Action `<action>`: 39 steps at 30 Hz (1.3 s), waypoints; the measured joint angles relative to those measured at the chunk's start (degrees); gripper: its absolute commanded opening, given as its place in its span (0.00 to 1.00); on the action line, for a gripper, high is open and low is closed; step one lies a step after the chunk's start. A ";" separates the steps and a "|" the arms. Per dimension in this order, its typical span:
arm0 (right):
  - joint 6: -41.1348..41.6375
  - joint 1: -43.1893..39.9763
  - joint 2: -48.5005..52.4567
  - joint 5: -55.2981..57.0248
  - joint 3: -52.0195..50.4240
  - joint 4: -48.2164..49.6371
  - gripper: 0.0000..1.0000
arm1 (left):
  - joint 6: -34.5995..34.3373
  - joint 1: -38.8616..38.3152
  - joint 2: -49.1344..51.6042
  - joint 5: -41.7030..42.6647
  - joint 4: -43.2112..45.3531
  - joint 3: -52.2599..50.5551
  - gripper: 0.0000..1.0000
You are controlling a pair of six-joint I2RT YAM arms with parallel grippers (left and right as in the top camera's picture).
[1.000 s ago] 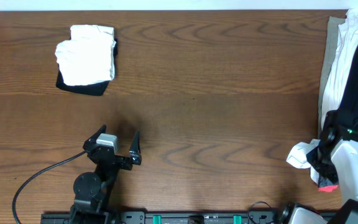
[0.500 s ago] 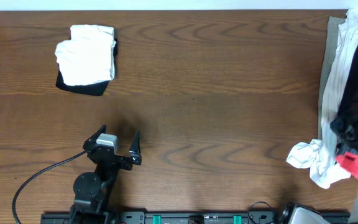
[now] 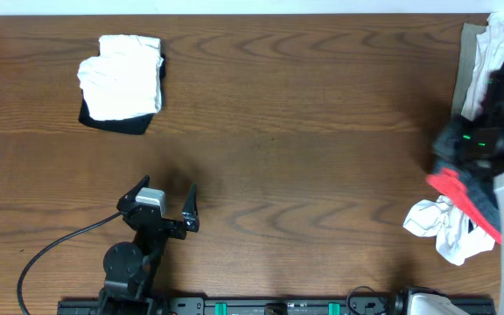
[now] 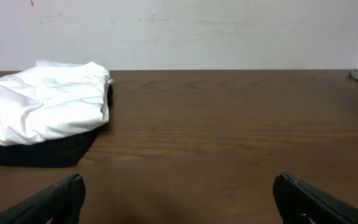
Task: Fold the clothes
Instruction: 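Pull the black leggings leftward across the table with the right gripper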
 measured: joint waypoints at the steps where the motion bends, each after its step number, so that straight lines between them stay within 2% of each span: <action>1: 0.66 2.62 0.04 -0.70 0.00 1.57 0.01 | 0.00 0.00 0.00 -0.02 0.00 0.00 0.98; 6: 4.96 15.26 1.84 -2.58 0.11 11.52 0.01 | 0.00 0.00 0.00 0.00 -0.02 0.00 0.98; 11: 9.35 25.79 8.79 -2.84 0.24 24.26 0.01 | 0.00 0.00 0.00 0.00 -0.02 0.00 0.98; 15: 12.13 32.50 18.58 -2.89 0.46 39.04 0.01 | 0.02 0.00 0.00 0.00 -0.02 0.00 0.98; 20: 13.81 39.58 32.54 -4.61 0.61 62.93 0.02 | 0.00 0.00 0.00 0.00 0.02 0.00 0.98; 22: 14.21 41.62 36.79 -5.18 0.61 70.01 0.18 | 0.02 0.00 0.00 0.00 0.02 0.00 0.98; 23: 14.05 42.64 38.91 -5.53 0.50 73.53 0.38 | 0.00 0.00 0.00 0.00 0.02 0.00 0.98; 24: 13.90 43.67 41.03 -6.29 0.50 76.94 0.51 | 0.00 0.00 -0.02 0.00 0.04 0.00 0.98; 26: 13.57 44.39 42.49 -6.60 0.50 79.36 0.66 | 0.00 0.00 -0.02 0.00 0.02 0.00 0.98; 28: 12.31 44.70 43.21 -6.97 0.48 81.00 0.93 | 0.02 0.00 0.00 0.00 0.02 0.00 0.98; 29: 11.80 44.65 43.21 -7.10 0.50 81.81 0.99 | 0.00 0.00 0.00 0.00 0.04 0.00 0.98; 34: 5.22 43.52 42.82 -8.26 2.99 79.30 0.99 | 0.00 0.00 0.00 -0.02 0.04 0.00 0.98; 39: -2.40 40.39 37.64 -8.57 6.95 62.55 0.99 | 0.00 0.00 0.00 0.00 0.04 -0.02 0.98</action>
